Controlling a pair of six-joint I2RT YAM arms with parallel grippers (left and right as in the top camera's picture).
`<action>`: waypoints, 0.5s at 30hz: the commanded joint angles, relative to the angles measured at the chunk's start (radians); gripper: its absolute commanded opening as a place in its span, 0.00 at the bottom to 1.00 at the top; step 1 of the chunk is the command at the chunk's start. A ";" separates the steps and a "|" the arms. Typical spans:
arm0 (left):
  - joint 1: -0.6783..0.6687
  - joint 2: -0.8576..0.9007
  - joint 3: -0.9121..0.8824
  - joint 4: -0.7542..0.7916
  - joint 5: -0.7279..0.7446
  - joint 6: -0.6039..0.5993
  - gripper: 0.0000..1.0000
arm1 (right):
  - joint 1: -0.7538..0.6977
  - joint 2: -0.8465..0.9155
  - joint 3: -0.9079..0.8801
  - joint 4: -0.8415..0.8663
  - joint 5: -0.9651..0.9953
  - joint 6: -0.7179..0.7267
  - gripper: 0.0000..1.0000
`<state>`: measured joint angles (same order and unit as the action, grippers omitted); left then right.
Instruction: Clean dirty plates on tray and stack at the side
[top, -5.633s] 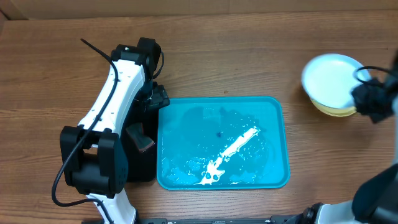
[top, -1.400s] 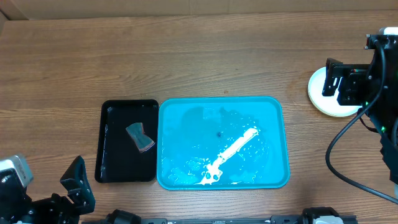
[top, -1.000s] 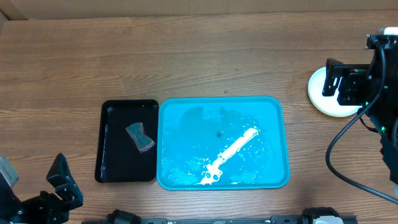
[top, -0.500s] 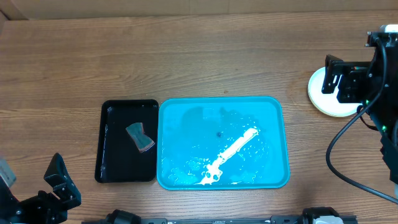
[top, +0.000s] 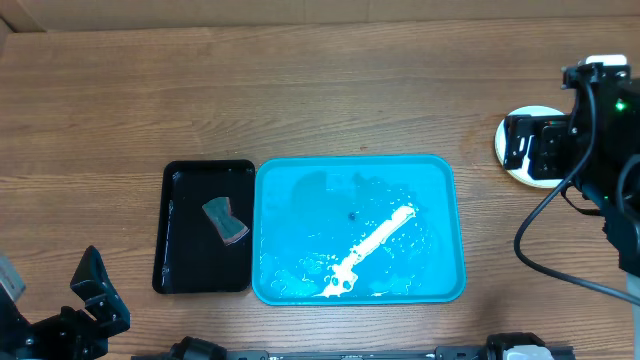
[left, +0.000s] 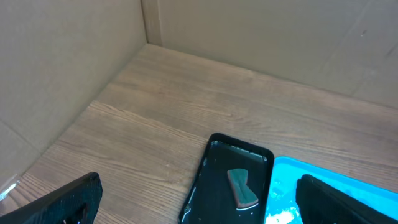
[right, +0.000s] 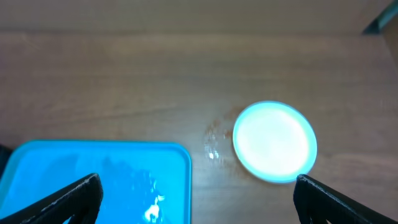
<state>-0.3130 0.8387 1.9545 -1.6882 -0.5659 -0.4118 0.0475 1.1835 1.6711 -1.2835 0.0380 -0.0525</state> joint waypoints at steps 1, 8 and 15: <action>-0.006 0.005 -0.003 -0.001 -0.017 0.008 1.00 | 0.005 0.007 0.023 -0.002 0.030 -0.002 1.00; -0.006 0.005 -0.003 -0.001 -0.017 0.008 1.00 | 0.005 0.006 0.023 0.059 0.001 -0.001 1.00; -0.006 0.005 -0.003 -0.001 -0.017 0.008 1.00 | 0.005 -0.025 0.007 0.142 -0.041 -0.001 1.00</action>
<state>-0.3130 0.8387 1.9545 -1.6882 -0.5659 -0.4118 0.0475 1.1938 1.6707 -1.1721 0.0170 -0.0528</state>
